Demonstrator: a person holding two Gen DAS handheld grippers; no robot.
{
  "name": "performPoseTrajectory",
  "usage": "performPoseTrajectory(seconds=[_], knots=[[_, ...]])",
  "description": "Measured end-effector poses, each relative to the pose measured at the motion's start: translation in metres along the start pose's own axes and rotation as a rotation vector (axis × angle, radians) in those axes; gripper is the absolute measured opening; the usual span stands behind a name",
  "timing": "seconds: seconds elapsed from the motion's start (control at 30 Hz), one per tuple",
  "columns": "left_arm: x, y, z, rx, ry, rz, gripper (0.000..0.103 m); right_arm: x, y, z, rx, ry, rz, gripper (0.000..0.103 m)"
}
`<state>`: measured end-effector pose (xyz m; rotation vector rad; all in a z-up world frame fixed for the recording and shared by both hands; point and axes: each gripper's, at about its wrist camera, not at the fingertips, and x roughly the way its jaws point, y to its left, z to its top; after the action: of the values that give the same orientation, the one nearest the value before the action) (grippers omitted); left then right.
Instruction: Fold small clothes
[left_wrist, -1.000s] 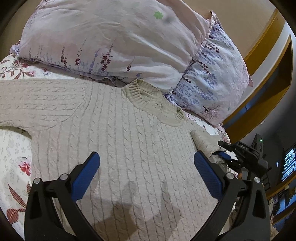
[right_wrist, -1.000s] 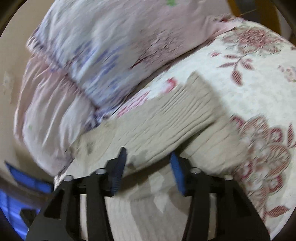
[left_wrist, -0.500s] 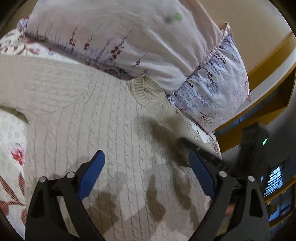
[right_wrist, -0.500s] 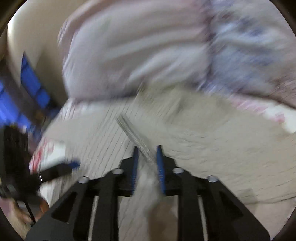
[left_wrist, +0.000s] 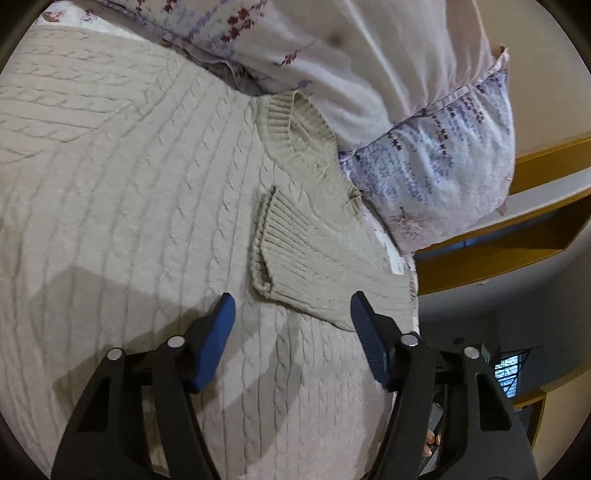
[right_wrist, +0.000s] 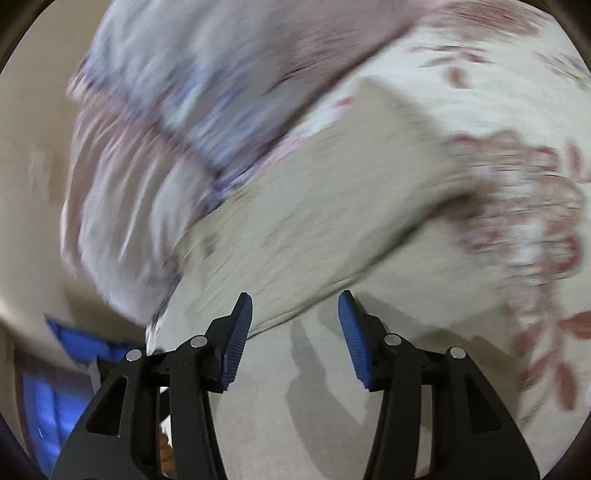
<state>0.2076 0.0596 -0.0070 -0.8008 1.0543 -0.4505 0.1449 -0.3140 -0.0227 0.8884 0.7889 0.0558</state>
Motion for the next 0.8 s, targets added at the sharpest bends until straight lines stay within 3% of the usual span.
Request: performPoseTrajectory(seconds=[0.1,0.23,0.3,0.43,0.6,0.8], knots=[[0.01,0.0,0.004,-0.022,0.012,0.001,0.052,0.002,-0.02,0.008,0.056,-0.023,0.016,0.05],[0.026,-0.001,0.01,-0.042,0.028,-0.005,0.026,0.002,-0.029,0.018,0.064,-0.082,0.024,0.048],[0.033,-0.004,0.015,-0.033,0.033,-0.007,0.009,0.0,-0.034,0.022,0.068,-0.104,0.026,0.044],[0.026,-0.018,0.027,0.065,-0.021,0.018,0.007,-0.006,-0.038,0.033,0.075,-0.166,0.013,0.042],[-0.004,-0.022,0.045,0.128,-0.135,0.072,0.007,-0.003,-0.04,0.037,0.076,-0.176,0.01,0.036],[-0.009,-0.005,0.051,0.139,-0.153,0.168,0.007,0.003,-0.037,0.029,0.078,-0.2,-0.036,0.036]])
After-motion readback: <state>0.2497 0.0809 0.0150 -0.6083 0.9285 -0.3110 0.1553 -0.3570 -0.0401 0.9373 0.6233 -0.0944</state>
